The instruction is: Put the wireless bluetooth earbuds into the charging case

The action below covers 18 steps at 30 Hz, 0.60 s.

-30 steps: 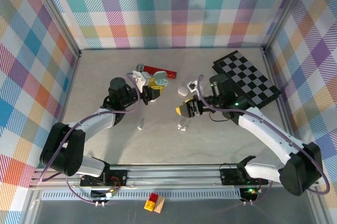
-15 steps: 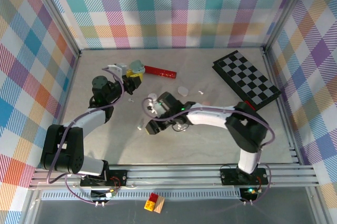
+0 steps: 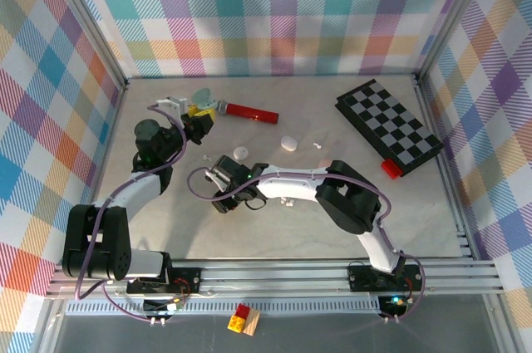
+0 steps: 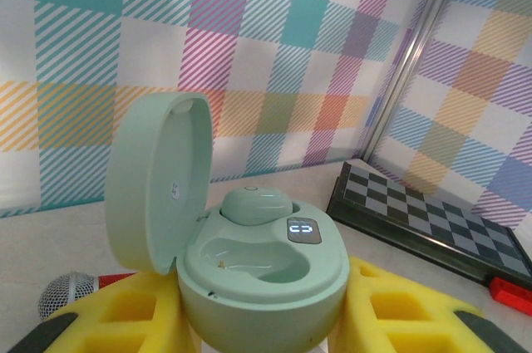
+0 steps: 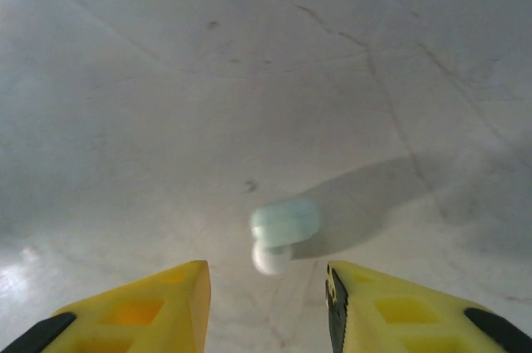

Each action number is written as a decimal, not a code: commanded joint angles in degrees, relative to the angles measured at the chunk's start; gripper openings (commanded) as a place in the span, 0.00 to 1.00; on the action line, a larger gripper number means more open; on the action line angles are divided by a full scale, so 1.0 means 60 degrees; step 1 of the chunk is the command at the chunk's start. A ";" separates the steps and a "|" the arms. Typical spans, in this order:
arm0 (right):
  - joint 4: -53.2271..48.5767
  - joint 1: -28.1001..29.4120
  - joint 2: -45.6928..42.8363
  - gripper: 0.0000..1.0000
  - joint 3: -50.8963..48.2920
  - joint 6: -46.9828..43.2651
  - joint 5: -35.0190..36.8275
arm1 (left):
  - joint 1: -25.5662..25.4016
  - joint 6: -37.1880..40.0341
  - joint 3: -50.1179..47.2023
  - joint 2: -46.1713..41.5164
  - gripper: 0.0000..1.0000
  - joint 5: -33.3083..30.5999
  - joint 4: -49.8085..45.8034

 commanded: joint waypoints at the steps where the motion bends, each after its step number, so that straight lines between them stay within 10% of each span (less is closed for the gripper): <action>1: -0.0657 -0.0049 0.0327 0.39 0.0462 -0.0141 0.0404 | 0.0120 -0.0134 0.0086 -0.0157 0.35 0.0152 0.0241; 18: -0.1091 -0.0049 0.1184 0.24 0.1400 -0.0203 -0.0017 | 0.0119 -0.0207 0.0087 -0.0039 0.35 0.0233 0.0340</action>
